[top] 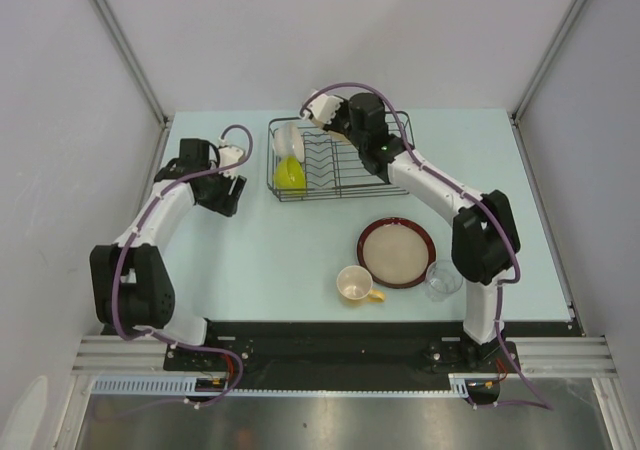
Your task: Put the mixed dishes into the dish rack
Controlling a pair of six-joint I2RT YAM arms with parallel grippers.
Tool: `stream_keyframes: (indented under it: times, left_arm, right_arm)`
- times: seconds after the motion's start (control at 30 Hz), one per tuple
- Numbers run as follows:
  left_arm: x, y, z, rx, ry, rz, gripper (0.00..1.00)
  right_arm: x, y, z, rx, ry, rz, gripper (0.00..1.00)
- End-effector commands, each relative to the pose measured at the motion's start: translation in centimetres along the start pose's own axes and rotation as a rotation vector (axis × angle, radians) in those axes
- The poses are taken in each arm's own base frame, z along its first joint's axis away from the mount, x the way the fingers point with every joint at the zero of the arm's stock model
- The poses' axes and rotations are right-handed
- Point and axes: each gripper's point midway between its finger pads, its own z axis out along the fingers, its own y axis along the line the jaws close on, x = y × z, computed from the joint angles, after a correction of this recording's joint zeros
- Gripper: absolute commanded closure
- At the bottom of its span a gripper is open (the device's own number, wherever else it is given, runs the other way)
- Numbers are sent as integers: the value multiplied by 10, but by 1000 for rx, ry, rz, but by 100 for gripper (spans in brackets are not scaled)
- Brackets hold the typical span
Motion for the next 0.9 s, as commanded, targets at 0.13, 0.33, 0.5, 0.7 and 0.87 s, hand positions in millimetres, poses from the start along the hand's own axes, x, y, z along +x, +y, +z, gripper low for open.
stream_keyframes:
  times: [0.13, 0.33, 0.5, 0.7, 0.87]
  left_arm:
    - [-7, 1, 4, 18, -34, -11, 30]
    - [-8, 1, 4, 15, -38, -14, 30]
    - [-7, 0, 4, 19, -36, -19, 30]
    - [-7, -2, 4, 30, -35, -24, 30]
    - [-6, -4, 4, 34, -37, -26, 30]
  right_arm:
    - [-54, -86, -20, 242, -228, 0, 100]
    - [-43, -60, -16, 175, -218, 29, 100]
    - [-34, -41, -19, 148, -203, 42, 100]
    - [-31, -37, -26, 131, -186, 49, 100]
    - [-28, -54, -31, 166, -183, 29, 100]
